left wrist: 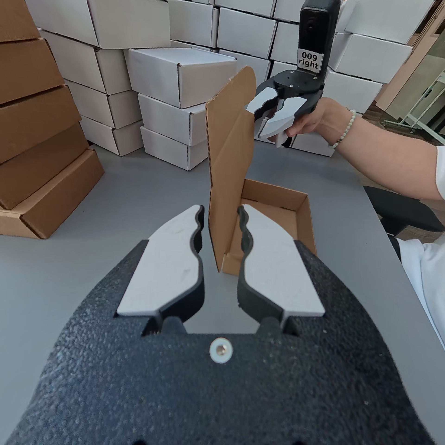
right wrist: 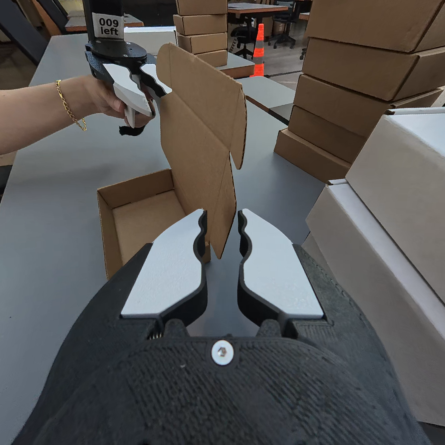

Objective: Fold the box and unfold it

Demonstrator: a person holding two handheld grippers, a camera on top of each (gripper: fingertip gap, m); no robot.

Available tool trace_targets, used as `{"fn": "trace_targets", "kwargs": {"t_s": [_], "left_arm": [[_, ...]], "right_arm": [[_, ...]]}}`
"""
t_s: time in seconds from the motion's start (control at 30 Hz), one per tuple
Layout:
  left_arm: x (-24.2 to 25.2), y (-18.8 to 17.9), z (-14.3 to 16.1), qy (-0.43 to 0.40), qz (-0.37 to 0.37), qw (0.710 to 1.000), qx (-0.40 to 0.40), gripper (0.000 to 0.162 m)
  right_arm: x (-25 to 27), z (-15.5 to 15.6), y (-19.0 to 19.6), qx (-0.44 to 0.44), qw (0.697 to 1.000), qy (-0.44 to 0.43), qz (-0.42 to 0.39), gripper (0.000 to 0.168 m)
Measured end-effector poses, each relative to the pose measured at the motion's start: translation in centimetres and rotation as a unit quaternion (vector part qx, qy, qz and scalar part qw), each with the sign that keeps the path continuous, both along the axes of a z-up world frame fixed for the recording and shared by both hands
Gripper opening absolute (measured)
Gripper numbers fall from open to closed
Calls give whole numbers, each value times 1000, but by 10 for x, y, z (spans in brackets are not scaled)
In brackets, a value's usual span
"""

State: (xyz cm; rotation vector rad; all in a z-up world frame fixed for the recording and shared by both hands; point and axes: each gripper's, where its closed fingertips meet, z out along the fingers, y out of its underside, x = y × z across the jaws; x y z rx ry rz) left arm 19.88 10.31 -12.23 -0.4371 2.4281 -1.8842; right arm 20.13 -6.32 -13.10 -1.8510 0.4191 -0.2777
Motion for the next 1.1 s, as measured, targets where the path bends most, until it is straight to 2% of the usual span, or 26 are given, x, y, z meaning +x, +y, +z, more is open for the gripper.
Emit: {"fn": "trace_targets", "kwargs": {"t_s": [0.27,0.33,0.6,0.7,0.8,0.93,1.1], "left_arm": [[1,1,3,10,-10,1000,-4,14],[1,2,2,8,-12,1000,1,1],[5,4,2,-9,26,1000,13,1],[10,6,0,-3,81,996,23,2],[19,9,3,-20,197,979,50,1],[24,19,11,-61,374,921,89,2],[22,28,11,-96,483,863,108,2]], "right_arm": [[5,16,-1,35,999,-13,5,5],[5,16,0,35,999,-5,9,4],[6,16,3,42,999,28,-20,2],[5,18,7,36,998,11,-46,2],[8,19,13,36,993,2,-110,2],[7,21,35,76,980,6,-183,4],[6,28,59,155,953,9,-261,9]]}}
